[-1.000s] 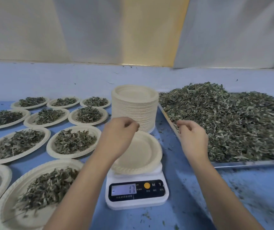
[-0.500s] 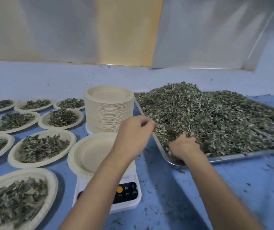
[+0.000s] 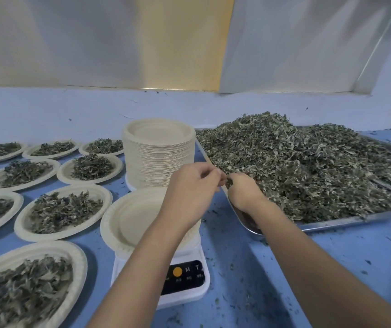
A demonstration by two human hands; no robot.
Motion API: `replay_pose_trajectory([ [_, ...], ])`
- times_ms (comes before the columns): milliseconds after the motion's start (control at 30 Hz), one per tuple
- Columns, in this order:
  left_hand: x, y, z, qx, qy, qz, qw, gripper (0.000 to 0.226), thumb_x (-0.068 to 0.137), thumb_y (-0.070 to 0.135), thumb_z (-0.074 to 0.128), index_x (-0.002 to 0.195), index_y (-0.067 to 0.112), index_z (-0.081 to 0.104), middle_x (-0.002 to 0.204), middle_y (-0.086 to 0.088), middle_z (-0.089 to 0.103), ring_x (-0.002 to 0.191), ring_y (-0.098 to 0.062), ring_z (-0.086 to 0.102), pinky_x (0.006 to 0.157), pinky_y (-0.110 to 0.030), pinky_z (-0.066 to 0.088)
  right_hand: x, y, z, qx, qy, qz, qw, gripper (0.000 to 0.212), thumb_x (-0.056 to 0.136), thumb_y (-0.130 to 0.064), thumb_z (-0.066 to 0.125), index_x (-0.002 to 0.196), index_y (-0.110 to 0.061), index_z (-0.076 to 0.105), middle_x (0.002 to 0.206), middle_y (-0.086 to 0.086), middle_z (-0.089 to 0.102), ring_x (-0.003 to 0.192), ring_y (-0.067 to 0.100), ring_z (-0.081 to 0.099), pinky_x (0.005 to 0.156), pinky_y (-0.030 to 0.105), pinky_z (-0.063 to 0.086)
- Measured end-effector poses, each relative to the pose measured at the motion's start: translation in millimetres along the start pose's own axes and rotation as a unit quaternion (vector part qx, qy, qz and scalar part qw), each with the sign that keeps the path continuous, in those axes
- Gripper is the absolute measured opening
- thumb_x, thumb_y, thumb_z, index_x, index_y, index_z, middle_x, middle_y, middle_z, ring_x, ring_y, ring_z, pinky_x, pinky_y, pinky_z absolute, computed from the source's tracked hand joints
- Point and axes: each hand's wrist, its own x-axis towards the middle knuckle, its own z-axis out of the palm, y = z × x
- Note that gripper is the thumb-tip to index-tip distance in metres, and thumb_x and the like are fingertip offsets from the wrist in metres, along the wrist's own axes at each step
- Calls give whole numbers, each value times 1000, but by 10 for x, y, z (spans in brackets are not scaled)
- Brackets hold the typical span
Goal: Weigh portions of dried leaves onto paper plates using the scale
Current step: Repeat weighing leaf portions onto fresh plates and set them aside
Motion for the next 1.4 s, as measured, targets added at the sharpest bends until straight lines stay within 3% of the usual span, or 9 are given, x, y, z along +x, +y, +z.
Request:
replay_pose_trajectory([
  [167, -8, 9, 17, 1, 2, 2, 1000, 24, 91, 20, 53, 74, 27, 69, 78, 12, 71, 74, 0, 65, 75, -23, 51, -79, 57, -23, -44, 139, -18, 989, 42, 90, -3, 42, 129, -12, 53, 147, 10, 40, 127, 32, 45, 94, 41, 43],
  [333, -11, 3, 16, 0, 7, 5, 1000, 25, 91, 22, 53, 74, 29, 68, 78, 14, 70, 75, 1, 65, 74, -21, 50, -110, 155, -175, -31, 241, 25, 970, 29, 94, -25, 38, 93, -11, 63, 98, 9, 62, 78, 28, 55, 63, 31, 39],
  [600, -10, -27, 29, -4, 0, 3, 1000, 24, 91, 20, 53, 74, 25, 70, 78, 11, 70, 71, -1, 65, 72, -22, 50, 12, 466, -122, 54, -50, 158, 985, 70, 94, -38, 23, 43, -10, 62, 54, 7, 61, 53, 21, 53, 66, 30, 45],
  [733, -6, -46, 21, -19, -3, -5, 1000, 25, 92, 21, 52, 75, 26, 69, 76, 14, 69, 65, 8, 62, 59, -7, 45, 103, 428, -9, 124, -62, 132, 982, 74, 97, -41, 26, 41, -10, 64, 37, 1, 55, 43, 18, 50, 54, 28, 39],
  [967, 25, -69, -20, -42, 14, -14, 999, 25, 92, 17, 51, 77, 26, 69, 76, 13, 70, 64, 6, 63, 55, -4, 41, 255, 241, 139, 235, 11, 84, 968, 37, 91, -22, 39, 78, 2, 64, 86, 23, 66, 83, 35, 62, 76, 41, 46],
  [1100, 30, -63, -42, -51, 21, -17, 998, 26, 92, 16, 51, 77, 24, 69, 75, 12, 70, 65, 4, 64, 57, -6, 43, 184, 256, 125, 243, 100, 46, 964, 47, 86, -32, 41, 60, -2, 67, 63, 14, 68, 59, 32, 64, 64, 37, 53],
  [1233, 24, -62, -45, -43, 24, -18, 999, 26, 93, 19, 51, 75, 26, 69, 74, 12, 70, 67, 1, 65, 64, -16, 45, 131, 279, 60, 89, 271, -18, 958, 39, 93, -36, 45, 63, -12, 54, 64, 4, 56, 61, 27, 48, 49, 31, 33],
  [1333, 16, -63, -36, -40, 24, -19, 999, 26, 93, 19, 51, 75, 26, 69, 73, 13, 70, 66, 1, 65, 62, -13, 44, 186, 286, 59, -10, 221, -105, 970, 27, 99, -31, 45, 119, -21, 59, 128, 4, 55, 114, 23, 48, 87, 36, 43],
  [1400, 12, -68, -26, -37, 23, -21, 999, 26, 92, 19, 51, 75, 25, 69, 73, 13, 70, 65, 2, 65, 61, -12, 44, 229, 281, 114, -96, 133, -130, 978, 42, 102, -32, 37, 144, -34, 37, 157, 0, 23, 143, 26, 18, 115, 46, 21],
])
